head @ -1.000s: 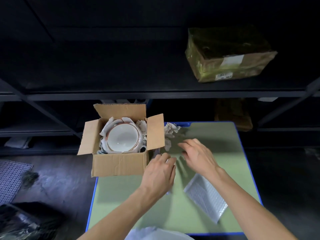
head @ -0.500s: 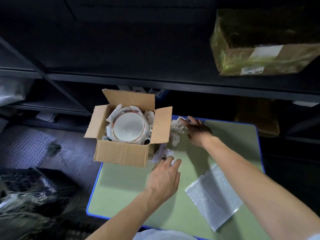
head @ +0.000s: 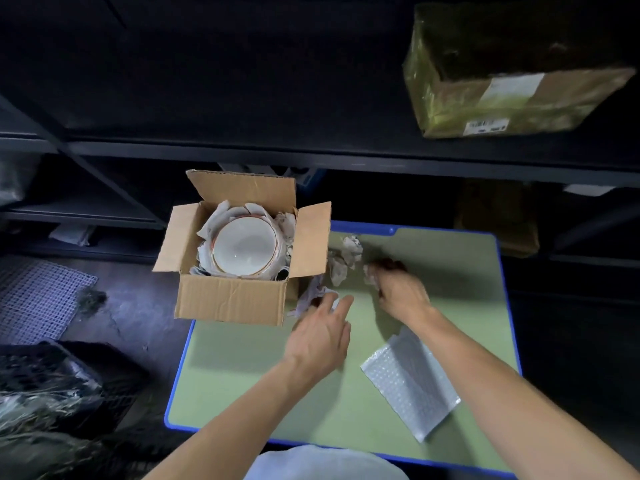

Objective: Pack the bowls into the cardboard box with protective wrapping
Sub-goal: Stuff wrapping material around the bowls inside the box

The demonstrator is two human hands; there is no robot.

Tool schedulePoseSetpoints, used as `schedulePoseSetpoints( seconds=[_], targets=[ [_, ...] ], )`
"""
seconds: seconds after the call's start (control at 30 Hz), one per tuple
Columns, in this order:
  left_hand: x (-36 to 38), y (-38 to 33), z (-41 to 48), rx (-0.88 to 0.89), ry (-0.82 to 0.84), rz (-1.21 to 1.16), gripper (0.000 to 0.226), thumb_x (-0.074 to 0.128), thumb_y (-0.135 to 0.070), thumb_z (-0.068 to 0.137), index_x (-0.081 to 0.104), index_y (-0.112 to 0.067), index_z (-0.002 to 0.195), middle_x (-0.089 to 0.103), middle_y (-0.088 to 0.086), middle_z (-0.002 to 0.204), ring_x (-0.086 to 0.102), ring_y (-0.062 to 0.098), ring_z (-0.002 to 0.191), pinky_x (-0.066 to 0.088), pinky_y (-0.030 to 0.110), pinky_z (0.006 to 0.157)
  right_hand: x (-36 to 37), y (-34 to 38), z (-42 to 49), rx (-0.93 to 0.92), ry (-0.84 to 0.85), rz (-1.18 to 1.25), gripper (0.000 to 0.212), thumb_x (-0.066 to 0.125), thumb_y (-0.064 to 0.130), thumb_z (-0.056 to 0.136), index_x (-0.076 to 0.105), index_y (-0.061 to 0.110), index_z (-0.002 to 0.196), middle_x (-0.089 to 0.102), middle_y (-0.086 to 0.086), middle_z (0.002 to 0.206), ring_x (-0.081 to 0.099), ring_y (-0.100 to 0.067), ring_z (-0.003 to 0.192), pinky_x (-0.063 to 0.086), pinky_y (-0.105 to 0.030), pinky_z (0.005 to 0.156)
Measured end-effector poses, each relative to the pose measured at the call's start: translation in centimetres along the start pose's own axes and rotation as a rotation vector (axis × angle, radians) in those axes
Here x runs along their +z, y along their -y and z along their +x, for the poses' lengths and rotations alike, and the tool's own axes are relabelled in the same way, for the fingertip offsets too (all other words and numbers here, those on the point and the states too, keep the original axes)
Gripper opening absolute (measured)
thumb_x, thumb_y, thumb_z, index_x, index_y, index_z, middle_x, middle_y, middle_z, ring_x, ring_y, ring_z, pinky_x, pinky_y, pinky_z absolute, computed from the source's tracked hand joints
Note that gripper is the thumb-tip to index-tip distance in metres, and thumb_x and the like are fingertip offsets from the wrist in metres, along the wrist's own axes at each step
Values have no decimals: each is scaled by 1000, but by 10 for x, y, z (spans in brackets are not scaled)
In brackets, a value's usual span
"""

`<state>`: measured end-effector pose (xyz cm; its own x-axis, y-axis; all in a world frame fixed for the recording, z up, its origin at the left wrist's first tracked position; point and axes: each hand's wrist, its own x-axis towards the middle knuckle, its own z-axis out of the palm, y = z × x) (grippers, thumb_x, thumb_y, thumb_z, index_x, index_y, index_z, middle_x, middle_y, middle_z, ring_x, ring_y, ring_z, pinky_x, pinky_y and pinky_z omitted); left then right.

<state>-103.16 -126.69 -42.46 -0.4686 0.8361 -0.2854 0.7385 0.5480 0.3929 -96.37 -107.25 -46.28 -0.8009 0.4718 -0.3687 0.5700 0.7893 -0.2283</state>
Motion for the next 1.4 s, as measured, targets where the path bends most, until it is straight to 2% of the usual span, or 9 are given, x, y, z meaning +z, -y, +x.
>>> schedulePoseSetpoints(
  seconds=[0.27, 0.43, 0.6, 0.8, 0.9, 1.03, 1.2, 1.27, 1.4],
  targets=[
    [2, -3, 2, 47, 23, -24, 52, 44, -32, 101, 28, -25, 150, 43, 3, 139, 58, 31, 111, 51, 43, 83, 8, -8, -56, -104, 1, 247, 35, 56, 2, 83, 52, 28, 106, 50, 8, 106, 56, -18, 96, 40, -31, 70],
    [-12, -12, 2, 154, 44, -157, 61, 51, -34, 101, 24, -23, 154, 42, 5, 141, 60, 29, 107, 48, 44, 92, -17, 5, -94, -185, -57, 420, 37, 57, 6, 85, 51, 37, 102, 51, 20, 107, 58, -5, 91, 50, -30, 77],
    [-29, -14, -15, 250, -59, -300, 33, 55, -32, 100, 54, -22, 132, 53, 0, 117, 64, 23, 92, 50, 42, 84, -41, 21, -117, -234, -89, 505, 39, 55, 4, 81, 54, 36, 104, 56, 20, 109, 59, -6, 93, 50, -31, 81],
    [-55, -1, -40, 208, -257, -316, 25, 56, -48, 97, 61, -25, 108, 58, -9, 95, 55, 6, 72, 50, 39, 68, -58, 50, -122, -382, -84, 504, 36, 61, 19, 86, 52, 38, 116, 55, 22, 123, 60, -6, 105, 51, -24, 85],
    [-69, 9, -51, 178, -335, -321, 33, 50, -54, 97, 62, -24, 108, 61, -12, 91, 56, 5, 75, 50, 35, 64, -67, 68, -115, -428, -186, 446, 25, 65, 24, 93, 54, 37, 111, 57, 23, 111, 61, 2, 97, 50, -21, 80],
    [-88, 27, -56, 123, -437, -322, 34, 44, -49, 100, 59, -22, 115, 46, -15, 66, 43, 9, 61, 43, 35, 56, -80, 99, -101, -464, -243, 405, 18, 63, 26, 96, 57, 33, 112, 59, 21, 109, 60, 6, 91, 51, -25, 78],
    [-102, 51, -52, 73, -470, -344, 26, 44, -41, 102, 59, -24, 116, 62, -10, 84, 58, 17, 75, 45, 34, 60, -100, 129, -76, -471, -225, 377, 29, 60, 20, 94, 55, 37, 117, 58, 22, 114, 61, 1, 96, 51, -28, 82],
    [-105, 56, -47, 56, -464, -332, 29, 41, -42, 101, 59, -22, 111, 62, -4, 92, 57, 20, 83, 47, 38, 65, -108, 137, -65, -428, -190, 352, 29, 60, 23, 93, 52, 40, 115, 60, 23, 103, 61, -3, 91, 50, -29, 77],
    [-106, 64, -34, 31, -453, -252, 21, 46, -29, 100, 60, -17, 108, 63, 2, 87, 55, 27, 86, 44, 43, 70, -118, 144, -39, -347, -88, 276, 24, 60, 27, 92, 51, 42, 109, 61, 19, 79, 58, -8, 77, 50, -35, 72]
  ],
)
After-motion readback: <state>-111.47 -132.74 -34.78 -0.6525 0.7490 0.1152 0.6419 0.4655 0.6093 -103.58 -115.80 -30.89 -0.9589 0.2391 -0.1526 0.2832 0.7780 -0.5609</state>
